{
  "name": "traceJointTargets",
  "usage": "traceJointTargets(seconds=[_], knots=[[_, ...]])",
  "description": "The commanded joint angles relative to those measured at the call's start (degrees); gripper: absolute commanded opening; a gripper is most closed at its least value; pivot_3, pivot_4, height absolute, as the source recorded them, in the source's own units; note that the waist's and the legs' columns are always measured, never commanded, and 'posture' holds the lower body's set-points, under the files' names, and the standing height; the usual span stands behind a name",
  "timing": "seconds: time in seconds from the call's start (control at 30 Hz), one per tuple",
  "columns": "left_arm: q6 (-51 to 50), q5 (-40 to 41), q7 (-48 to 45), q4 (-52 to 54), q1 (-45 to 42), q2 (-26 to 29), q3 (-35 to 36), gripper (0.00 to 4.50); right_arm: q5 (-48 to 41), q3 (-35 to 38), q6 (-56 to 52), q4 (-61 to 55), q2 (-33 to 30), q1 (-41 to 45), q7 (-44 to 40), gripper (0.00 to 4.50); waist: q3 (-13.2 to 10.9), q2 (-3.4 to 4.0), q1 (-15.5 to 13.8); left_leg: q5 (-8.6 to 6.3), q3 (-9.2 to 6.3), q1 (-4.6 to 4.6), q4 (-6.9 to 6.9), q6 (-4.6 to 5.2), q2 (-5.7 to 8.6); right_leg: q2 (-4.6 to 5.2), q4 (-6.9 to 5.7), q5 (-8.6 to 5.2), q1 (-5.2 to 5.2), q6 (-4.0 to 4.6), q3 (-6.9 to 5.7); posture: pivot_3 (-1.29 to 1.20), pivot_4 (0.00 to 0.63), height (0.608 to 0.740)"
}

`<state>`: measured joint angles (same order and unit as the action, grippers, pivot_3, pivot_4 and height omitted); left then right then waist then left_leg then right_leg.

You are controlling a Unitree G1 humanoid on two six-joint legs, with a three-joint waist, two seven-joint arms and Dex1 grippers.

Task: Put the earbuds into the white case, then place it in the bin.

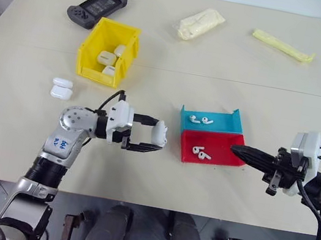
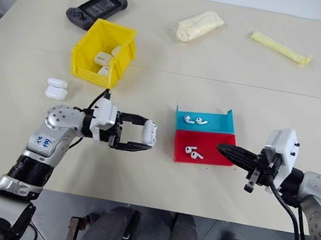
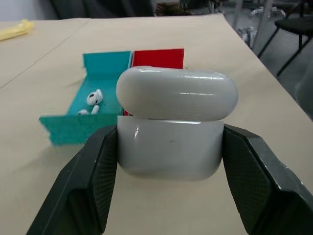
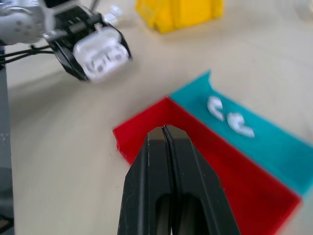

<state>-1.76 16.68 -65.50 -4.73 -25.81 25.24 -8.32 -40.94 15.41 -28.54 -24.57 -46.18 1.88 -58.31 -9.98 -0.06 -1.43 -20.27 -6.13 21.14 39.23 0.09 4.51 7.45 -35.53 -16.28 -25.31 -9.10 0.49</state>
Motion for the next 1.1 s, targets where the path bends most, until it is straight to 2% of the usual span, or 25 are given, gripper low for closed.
traceJointTargets(seconds=[0.03,0.1,0.33,0.53,0.67,0.83,1.0,1.1], knots=[[-2.02,-2.30,3.55,3.10,-2.29,-1.20,-1.83,2.80,-0.81,-4.21,-0.65,-3.19,1.35,4.92,1.10,0.03,0.00,0.00,0.16,0.00,0.01,0.00,0.00,0.00,-0.01,-0.01,0.00,0.00,0.00,0.00,0.00,0.00,0.150,0.740],[-4.17,-5.72,6.46,3.50,-4.19,-1.84,-3.96,2.80,-0.97,-8.26,-2.69,-3.90,2.43,9.75,2.02,0.03,0.00,-0.01,0.16,0.00,0.01,0.00,0.00,-0.01,-0.01,0.00,0.00,0.00,0.00,0.00,0.01,0.00,0.150,0.740],[-6.59,-7.81,7.71,4.10,-7.97,-4.68,-8.09,2.80,2.05,-19.69,-7.89,-2.30,6.83,22.49,5.11,0.03,-0.01,-0.01,0.09,0.01,-0.04,0.07,-0.01,-0.02,0.03,0.03,0.02,0.00,-0.03,0.00,-0.02,0.00,0.150,0.740],[-7.76,-6.83,8.46,5.66,-7.89,-5.76,-7.55,2.80,4.68,-22.15,-9.34,-0.46,7.05,23.94,5.39,0.03,-0.01,-0.01,0.04,0.01,-0.10,0.10,0.00,-0.02,0.07,0.05,0.01,0.00,-0.04,0.00,-0.06,0.00,0.150,0.740],[-7.76,-4.31,7.34,7.50,-6.25,-5.15,-6.07,2.80,5.72,-19.89,-8.68,0.67,5.30,20.62,4.31,0.03,0.00,-0.01,0.05,0.01,-0.10,0.09,0.00,-0.02,0.06,0.04,0.00,0.00,-0.05,0.00,-0.06,0.00,0.150,0.740],[-7.97,-2.64,6.66,9.21,-4.00,-3.35,-4.57,2.80,4.43,-14.31,-7.53,1.16,2.83,15.32,2.44,0.03,-0.01,-0.01,0.03,0.01,-0.08,0.08,0.00,-0.02,0.06,0.05,-0.02,0.00,-0.05,0.00,-0.05,0.00,0.150,0.740],[-9.39,1.63,7.06,12.36,0.91,-1.65,-0.18,2.80,1.08,-6.56,-6.94,0.17,3.20,9.28,2.84,0.03,0.00,-0.01,0.02,0.01,-0.08,0.09,0.00,-0.02,0.04,0.05,-0.01,0.00,-0.04,0.00,-0.04,0.00,0.150,0.740],[-10.82,5.52,8.75,15.47,6.50,-0.16,5.26,2.80,3.09,-2.27,-0.73,-1.32,3.11,4.40,1.55,0.96,0.00,0.00,0.14,0.01,-0.05,0.06,-0.02,-0.02,0.00,0.02,-0.01,0.00,-0.04,0.00,-0.02,0.00,0.150,0.740]])
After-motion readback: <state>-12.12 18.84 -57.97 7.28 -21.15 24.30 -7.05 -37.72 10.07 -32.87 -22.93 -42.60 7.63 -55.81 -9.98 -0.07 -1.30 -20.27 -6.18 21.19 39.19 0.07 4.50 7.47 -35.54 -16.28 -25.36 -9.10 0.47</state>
